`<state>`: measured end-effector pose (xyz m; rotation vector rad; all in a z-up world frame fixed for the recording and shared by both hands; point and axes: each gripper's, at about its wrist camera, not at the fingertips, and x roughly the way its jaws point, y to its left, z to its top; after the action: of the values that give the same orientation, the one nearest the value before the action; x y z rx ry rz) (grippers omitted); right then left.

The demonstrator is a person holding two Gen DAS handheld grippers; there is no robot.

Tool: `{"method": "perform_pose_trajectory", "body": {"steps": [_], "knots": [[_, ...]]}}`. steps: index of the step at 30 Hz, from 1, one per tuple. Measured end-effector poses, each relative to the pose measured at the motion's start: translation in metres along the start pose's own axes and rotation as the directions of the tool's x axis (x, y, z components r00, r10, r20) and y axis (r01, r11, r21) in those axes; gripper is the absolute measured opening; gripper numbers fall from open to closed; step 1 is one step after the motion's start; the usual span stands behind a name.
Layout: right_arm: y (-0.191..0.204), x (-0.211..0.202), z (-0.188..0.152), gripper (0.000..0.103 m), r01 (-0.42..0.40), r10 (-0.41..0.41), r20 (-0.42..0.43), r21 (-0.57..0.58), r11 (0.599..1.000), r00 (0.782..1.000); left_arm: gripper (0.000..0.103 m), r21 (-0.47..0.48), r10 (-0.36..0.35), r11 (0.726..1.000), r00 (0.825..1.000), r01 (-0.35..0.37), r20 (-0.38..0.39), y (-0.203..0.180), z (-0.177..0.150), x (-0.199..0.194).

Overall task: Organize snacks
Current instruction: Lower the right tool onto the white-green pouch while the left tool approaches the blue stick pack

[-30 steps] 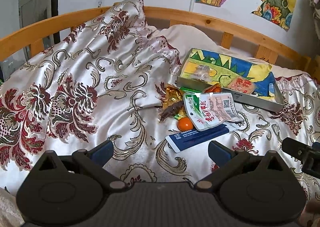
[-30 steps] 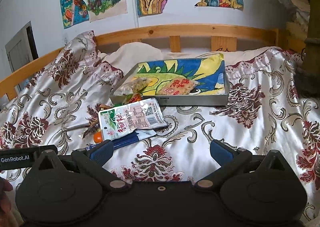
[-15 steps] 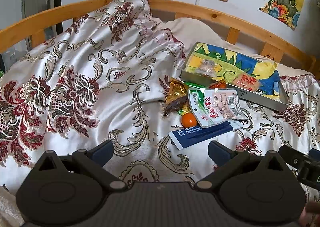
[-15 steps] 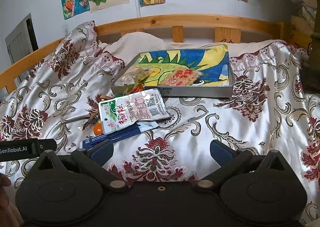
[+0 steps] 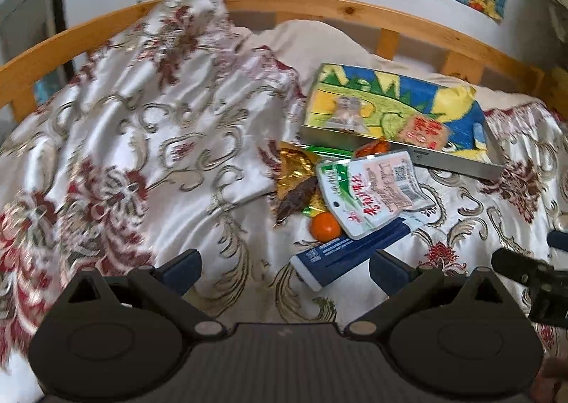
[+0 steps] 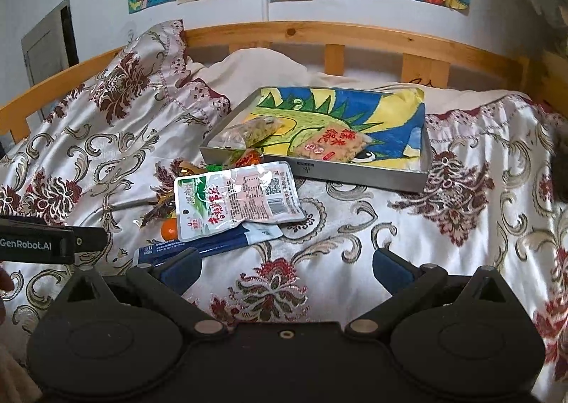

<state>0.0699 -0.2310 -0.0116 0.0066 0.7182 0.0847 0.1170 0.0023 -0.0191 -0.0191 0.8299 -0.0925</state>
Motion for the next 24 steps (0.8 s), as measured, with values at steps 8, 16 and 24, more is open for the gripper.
{"method": "perform_pose_trajectory", "body": {"steps": [8,16,24], "knots": [[-0.009,0.028,0.019,0.102,-0.045,0.043,-0.020,-0.082,0.996,0.999,0.102,0.079,-0.107,0.990,0.991,0.113,-0.077,0.000,0.012,0.041],[-0.025,0.075,0.038,0.102,-0.136,0.135,-0.053,-0.029,0.990,0.989,0.102,0.117,-0.134,0.982,0.982,0.150,-0.137,-0.010,0.014,0.076],[-0.030,0.120,0.043,0.102,-0.245,0.264,-0.151,0.133,0.960,0.953,0.102,0.154,-0.118,0.977,0.978,0.145,-0.169,-0.015,0.009,0.092]]}}
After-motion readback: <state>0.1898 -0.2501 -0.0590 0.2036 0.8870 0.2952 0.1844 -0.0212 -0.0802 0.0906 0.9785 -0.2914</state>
